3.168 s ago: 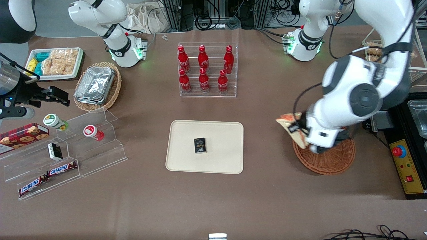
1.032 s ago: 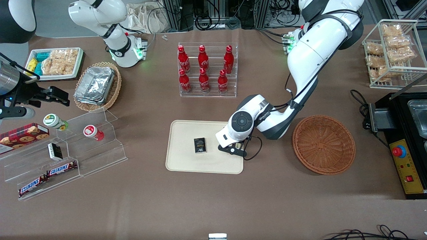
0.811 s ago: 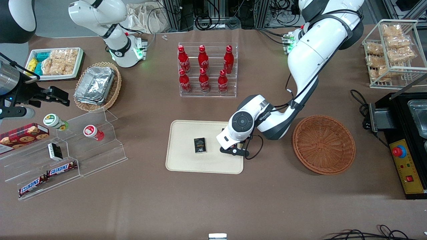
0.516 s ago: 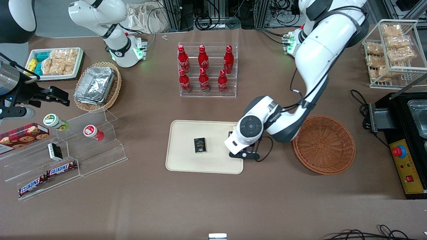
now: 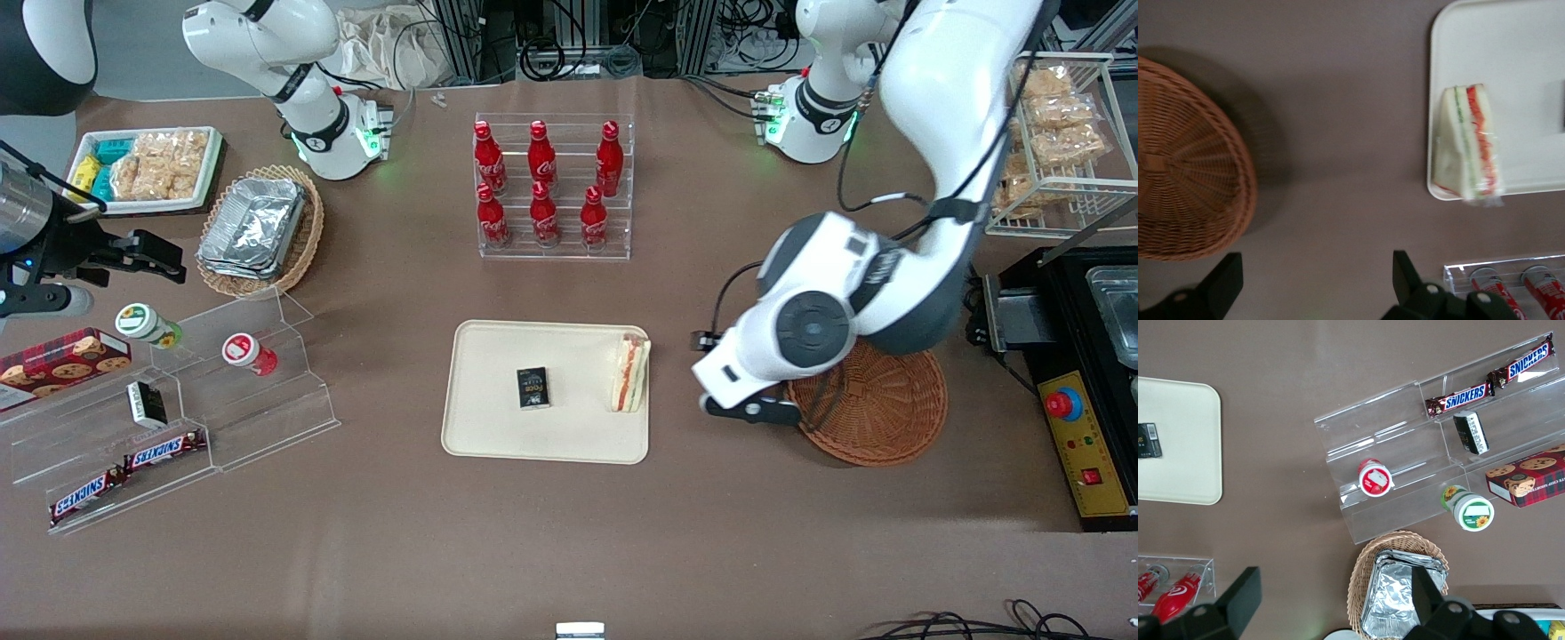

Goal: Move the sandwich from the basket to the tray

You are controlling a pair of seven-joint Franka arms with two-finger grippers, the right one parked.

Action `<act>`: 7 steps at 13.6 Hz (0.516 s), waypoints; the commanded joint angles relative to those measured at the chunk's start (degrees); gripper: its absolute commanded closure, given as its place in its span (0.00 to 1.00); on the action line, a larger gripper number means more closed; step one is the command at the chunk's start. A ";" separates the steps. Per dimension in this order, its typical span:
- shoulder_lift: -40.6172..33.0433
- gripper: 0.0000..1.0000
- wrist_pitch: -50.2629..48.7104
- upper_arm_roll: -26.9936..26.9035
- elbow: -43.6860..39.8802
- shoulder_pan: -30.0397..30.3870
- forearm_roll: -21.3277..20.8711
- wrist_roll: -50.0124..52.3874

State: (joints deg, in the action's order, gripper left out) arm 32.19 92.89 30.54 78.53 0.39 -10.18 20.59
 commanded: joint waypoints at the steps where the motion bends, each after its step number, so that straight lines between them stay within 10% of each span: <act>1: -5.01 0.00 -4.71 0.22 1.45 5.48 2.52 -6.94; 7: -12.57 0.00 -9.74 -0.22 1.53 15.24 2.00 -13.30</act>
State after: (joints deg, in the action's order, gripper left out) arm 22.79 83.84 30.33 78.54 13.46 -8.43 8.62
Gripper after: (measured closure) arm 0.000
